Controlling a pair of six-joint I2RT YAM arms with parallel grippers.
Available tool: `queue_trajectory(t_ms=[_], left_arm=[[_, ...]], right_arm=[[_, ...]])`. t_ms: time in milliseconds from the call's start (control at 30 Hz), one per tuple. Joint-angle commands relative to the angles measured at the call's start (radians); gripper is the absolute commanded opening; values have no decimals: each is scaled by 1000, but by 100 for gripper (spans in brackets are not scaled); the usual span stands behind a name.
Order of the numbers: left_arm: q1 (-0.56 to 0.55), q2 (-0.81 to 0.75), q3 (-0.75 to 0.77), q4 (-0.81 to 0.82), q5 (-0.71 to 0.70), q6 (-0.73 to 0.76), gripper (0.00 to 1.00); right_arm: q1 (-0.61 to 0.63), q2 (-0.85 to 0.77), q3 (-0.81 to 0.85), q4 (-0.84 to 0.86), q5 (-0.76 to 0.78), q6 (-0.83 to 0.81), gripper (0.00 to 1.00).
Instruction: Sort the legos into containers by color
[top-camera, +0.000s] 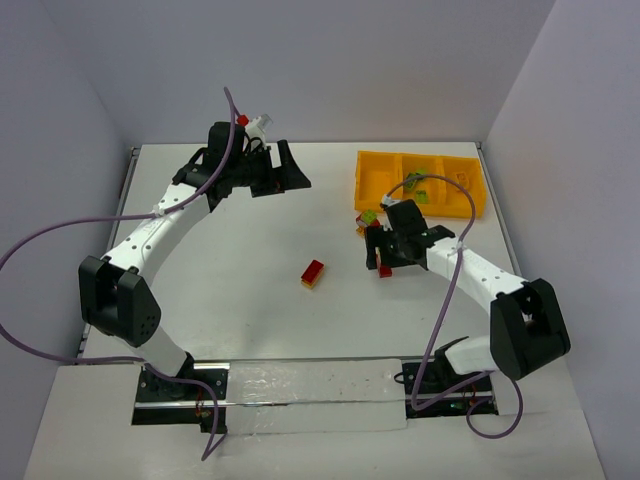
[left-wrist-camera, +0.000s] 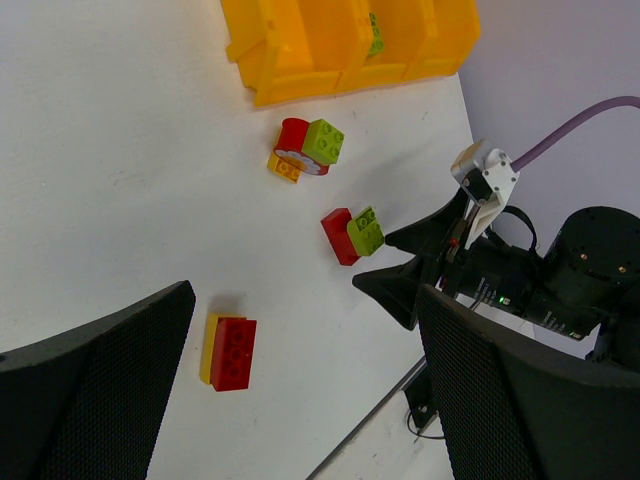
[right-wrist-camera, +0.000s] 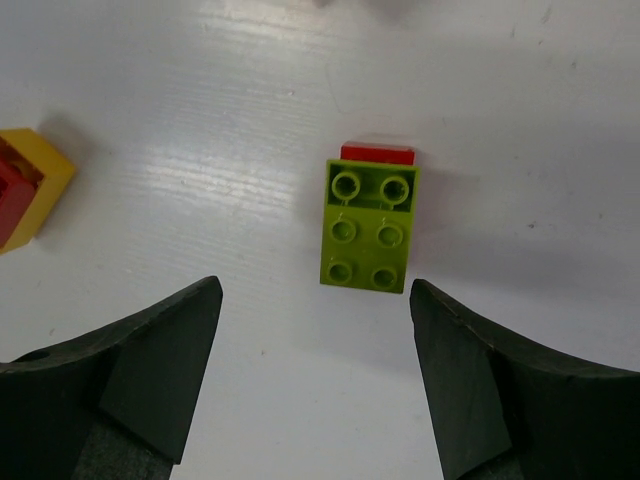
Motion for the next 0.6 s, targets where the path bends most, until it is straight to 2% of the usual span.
queue_trajectory(t_ms=[0,100,200,267,567], left_arm=[[6,-24,1,45,12,-2,99],[6,-23,-1,43,12,-1,99],[6,-25,1,40,8,3,99],[6,-27,2,37,4,4,99],[6,-28,4,31,-1,8,99]], right_arm=[[4,37,68,7,96,26,83],[6,53,84,12,103,39,79],[5,68,94,18,94,51,67],[4,77,96,21,91,51,63],[5,99,82,25,105,45,59]])
